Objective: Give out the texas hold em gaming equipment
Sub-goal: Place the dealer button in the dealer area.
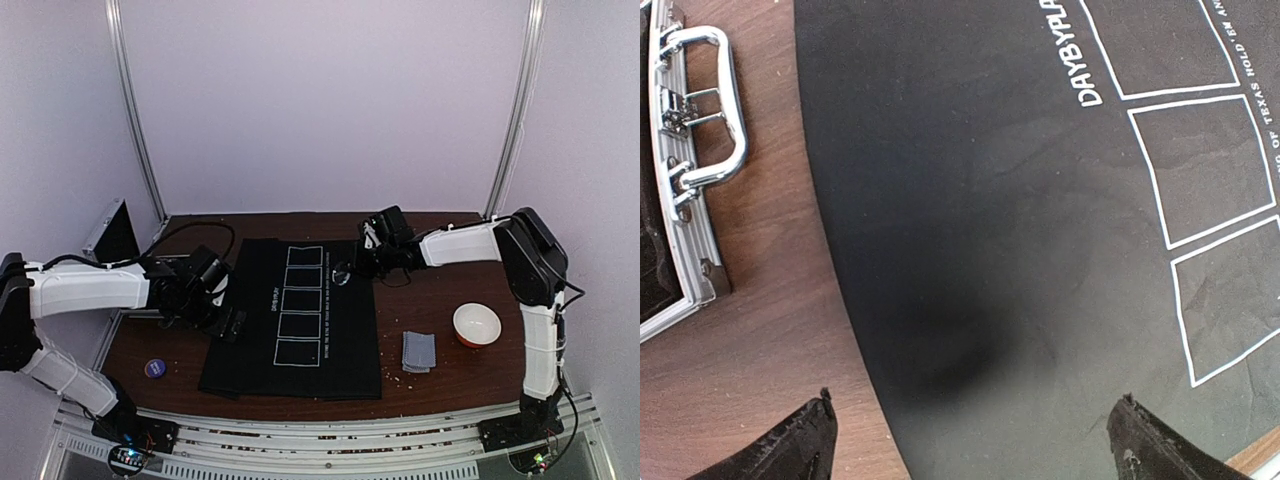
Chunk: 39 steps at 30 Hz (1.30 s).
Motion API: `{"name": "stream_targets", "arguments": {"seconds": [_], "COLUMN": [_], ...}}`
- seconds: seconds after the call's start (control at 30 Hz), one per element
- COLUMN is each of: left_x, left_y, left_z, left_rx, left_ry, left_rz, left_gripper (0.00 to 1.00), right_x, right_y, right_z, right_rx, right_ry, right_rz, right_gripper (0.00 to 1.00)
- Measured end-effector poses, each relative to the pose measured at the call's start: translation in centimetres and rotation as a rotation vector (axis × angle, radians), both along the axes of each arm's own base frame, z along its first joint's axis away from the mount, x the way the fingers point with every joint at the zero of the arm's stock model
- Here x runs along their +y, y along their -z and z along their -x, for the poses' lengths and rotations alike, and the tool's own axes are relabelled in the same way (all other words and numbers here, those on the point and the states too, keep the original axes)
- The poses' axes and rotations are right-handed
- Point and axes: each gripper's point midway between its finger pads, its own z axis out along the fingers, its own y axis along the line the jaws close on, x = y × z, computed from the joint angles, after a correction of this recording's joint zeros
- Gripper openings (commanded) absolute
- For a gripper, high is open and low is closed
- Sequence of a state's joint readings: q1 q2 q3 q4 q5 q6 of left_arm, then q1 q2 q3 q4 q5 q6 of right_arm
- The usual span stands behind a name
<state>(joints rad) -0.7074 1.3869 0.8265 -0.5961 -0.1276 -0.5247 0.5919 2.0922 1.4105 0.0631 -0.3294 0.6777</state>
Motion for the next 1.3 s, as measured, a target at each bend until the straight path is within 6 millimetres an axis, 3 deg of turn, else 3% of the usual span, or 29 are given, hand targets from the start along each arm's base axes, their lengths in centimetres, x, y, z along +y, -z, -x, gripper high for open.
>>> {"name": "stream_targets", "arguments": {"seconds": [0.1,0.17,0.37,0.5,0.6,0.77,0.87,1.0,1.1,1.3], "left_x": [0.1,0.1,0.4,1.7,3.6,6.9,9.3,13.1,15.0,16.3], "left_y": [-0.2,-0.4,-0.5,-0.2,-0.5,-1.4,-1.7,-0.4,1.3,4.0], "left_z": [0.0,0.0,0.2,1.3,2.5,4.1,4.4,5.1,6.4,8.2], "left_rx": [-0.006,-0.010,-0.005,0.039,0.081,0.139,0.168,0.230,0.290,0.362], "left_ry": [-0.003,-0.005,-0.018,-0.058,-0.131,-0.284,-0.399,-0.592,-0.694,-0.806], "left_rz": [0.004,0.007,0.003,-0.033,-0.067,-0.098,-0.092,-0.089,-0.102,-0.118], "left_gripper": [0.98,0.98,0.98,0.98,0.98,0.98,0.98,0.98,0.98,0.98], "right_x": [-0.5,-0.7,-1.4,-2.8,-3.6,-4.5,-4.0,-3.4,-3.7,-4.6], "right_y": [1.8,1.8,2.4,3.3,2.6,-1.5,-4.8,-8.1,-8.2,-5.5], "right_z": [-0.3,-0.6,-0.4,-0.2,-0.2,0.1,0.9,2.6,3.8,5.3], "right_rx": [0.036,0.041,0.057,0.058,0.033,-0.075,-0.151,-0.229,-0.236,-0.189], "right_ry": [0.020,0.031,0.047,0.053,0.048,0.020,-0.019,-0.073,-0.104,-0.145], "right_rz": [0.010,0.000,0.032,0.131,0.200,0.292,0.303,0.284,0.284,0.327], "right_gripper": [0.02,0.11,0.58,0.75,0.85,0.89,0.88,0.88,0.88,0.88]}}
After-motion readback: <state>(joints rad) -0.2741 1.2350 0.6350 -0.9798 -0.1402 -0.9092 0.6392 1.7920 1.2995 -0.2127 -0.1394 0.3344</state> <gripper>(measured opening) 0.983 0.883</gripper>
